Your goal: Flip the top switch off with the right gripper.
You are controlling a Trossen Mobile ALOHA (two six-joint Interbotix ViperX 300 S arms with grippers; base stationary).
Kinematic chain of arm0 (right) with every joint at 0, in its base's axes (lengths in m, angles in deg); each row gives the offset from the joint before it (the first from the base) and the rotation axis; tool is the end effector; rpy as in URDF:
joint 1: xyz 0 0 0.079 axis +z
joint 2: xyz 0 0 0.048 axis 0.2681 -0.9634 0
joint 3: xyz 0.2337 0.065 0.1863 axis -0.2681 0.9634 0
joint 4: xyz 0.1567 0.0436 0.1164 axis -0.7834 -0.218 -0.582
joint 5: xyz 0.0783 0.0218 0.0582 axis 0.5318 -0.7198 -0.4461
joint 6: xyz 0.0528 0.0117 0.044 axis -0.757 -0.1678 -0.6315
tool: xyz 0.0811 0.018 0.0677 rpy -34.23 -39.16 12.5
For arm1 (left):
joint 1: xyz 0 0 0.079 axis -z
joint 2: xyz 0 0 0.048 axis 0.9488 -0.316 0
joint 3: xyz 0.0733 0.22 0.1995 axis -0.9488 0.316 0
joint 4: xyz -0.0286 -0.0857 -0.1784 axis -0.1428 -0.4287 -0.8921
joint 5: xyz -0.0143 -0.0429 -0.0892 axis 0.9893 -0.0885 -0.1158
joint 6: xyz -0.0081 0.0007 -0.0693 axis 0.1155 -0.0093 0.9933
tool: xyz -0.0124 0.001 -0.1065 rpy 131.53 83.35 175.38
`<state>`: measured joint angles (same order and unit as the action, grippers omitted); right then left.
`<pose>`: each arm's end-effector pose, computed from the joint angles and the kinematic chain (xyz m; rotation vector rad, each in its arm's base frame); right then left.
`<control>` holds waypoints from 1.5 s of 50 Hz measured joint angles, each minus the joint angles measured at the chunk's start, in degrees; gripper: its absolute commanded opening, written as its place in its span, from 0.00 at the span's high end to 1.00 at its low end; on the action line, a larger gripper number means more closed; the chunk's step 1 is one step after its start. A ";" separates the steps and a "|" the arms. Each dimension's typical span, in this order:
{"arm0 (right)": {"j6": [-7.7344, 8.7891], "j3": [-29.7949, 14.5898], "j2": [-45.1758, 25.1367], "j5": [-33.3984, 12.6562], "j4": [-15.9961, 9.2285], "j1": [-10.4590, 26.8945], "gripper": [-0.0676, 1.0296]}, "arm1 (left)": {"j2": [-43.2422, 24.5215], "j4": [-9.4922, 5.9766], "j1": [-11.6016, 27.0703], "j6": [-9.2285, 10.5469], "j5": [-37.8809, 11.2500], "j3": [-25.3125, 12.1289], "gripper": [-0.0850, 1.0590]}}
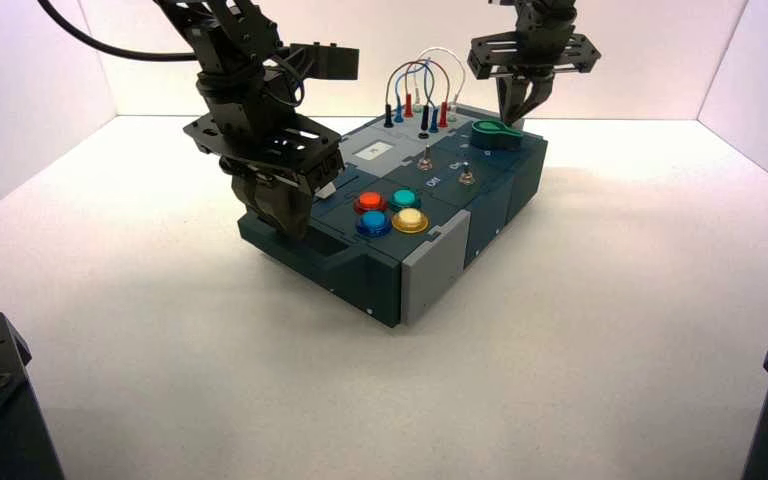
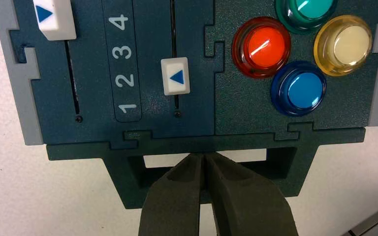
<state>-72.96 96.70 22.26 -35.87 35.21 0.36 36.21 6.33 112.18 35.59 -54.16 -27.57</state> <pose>0.4307 0.1195 0.0365 -0.1517 1.2213 0.2055 0.2025 -0.1897 0.0107 0.4243 1.3803 -0.6163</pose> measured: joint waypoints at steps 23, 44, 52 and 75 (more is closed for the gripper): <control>-0.09 2.37 1.05 0.09 -0.18 0.00 0.96 | 0.00 1.76 -4.57 -0.70 -0.09 0.00 0.95; 0.00 3.43 0.79 0.97 -0.26 -0.09 0.96 | -0.35 1.93 -5.63 -0.97 -0.09 -0.62 0.95; 0.00 3.52 -0.18 2.55 -0.26 -0.09 0.96 | -0.53 1.85 -5.63 -0.97 -0.09 -0.70 0.95; 0.00 3.43 -1.49 3.16 -0.97 0.09 0.96 | -1.05 2.11 -8.70 -1.32 -0.18 -1.49 0.95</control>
<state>-72.96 100.13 20.77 -32.70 34.24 0.44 35.16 8.44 103.48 34.27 -54.33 -29.06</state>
